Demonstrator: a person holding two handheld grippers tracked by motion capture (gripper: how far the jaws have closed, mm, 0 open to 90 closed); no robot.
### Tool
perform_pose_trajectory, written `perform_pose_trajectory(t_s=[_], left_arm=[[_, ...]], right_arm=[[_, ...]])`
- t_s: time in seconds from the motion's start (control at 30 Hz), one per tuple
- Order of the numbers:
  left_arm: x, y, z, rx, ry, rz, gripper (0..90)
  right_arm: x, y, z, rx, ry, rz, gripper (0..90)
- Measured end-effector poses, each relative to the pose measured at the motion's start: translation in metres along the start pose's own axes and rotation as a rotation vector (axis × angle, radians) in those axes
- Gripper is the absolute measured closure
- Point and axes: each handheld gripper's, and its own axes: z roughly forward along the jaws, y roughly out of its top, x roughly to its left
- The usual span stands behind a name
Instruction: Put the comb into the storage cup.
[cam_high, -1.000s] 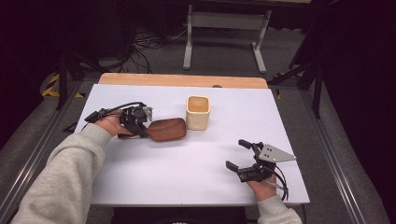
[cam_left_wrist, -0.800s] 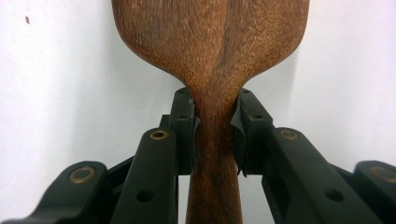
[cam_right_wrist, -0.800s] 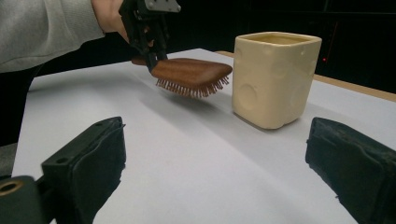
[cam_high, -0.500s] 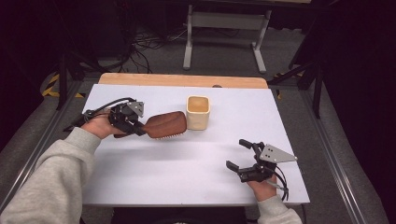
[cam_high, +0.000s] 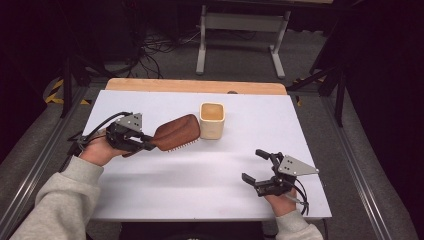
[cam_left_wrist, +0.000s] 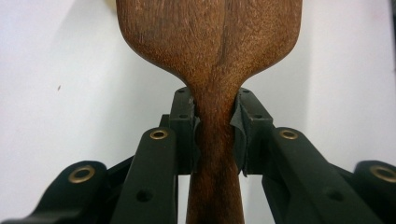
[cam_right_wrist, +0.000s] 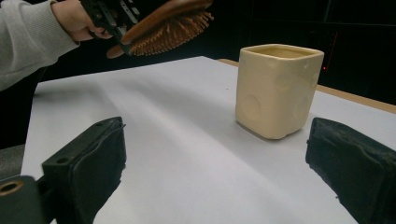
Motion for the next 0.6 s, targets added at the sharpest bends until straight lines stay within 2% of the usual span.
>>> perform_pose_trajectory(t_s=[0.03, 0.1, 0.13, 0.2, 0.23, 0.33, 0.37, 0.4, 0.47, 0.53, 0.6], left_arm=[[-0.006, -0.001, -0.001, -0.041, -0.004, -0.008, 73.2], [-0.013, -0.003, -0.001, -0.075, 0.005, -0.014, 73.1], [-0.013, -0.003, -0.001, -0.075, 0.005, -0.014, 73.1], [-0.022, -0.006, 0.0, -0.143, 0.001, -0.035, 73.2], [-0.022, -0.006, 0.0, -0.143, 0.001, -0.035, 73.2], [-0.033, -0.009, 0.003, -0.201, 0.01, -0.043, 73.1], [-0.039, -0.011, 0.006, -0.235, 0.01, -0.048, 73.1], [-0.039, -0.011, 0.006, -0.235, 0.01, -0.048, 73.1], [-0.047, -0.014, 0.01, -0.271, 0.014, -0.055, 73.1], [-0.05, -0.016, 0.015, -0.302, -0.008, -0.069, 73.1], [-0.055, -0.016, 0.022, -0.307, 0.004, -0.068, 73.1]], right_arm=[[0.0, 0.0, 0.0, -0.002, 0.001, 0.002, 5.7], [0.0, 0.001, 0.001, -0.001, 0.002, -0.001, 5.7], [0.001, 0.001, 0.001, 0.001, 0.004, -0.004, 5.7], [0.002, 0.002, 0.002, 0.006, 0.003, -0.016, 5.7], [0.002, 0.002, 0.002, 0.006, 0.003, -0.016, 5.7], [0.004, 0.003, 0.003, 0.008, 0.005, -0.022, 5.6], [0.004, 0.004, 0.003, 0.013, 0.007, -0.024, 5.6], [0.004, 0.004, 0.003, 0.013, 0.007, -0.024, 5.6], [0.005, 0.006, 0.004, 0.011, 0.007, -0.027, 5.6], [0.006, 0.007, 0.004, 0.008, 0.011, -0.027, 5.6], [0.007, 0.008, 0.005, 0.01, 0.016, -0.032, 5.6]])
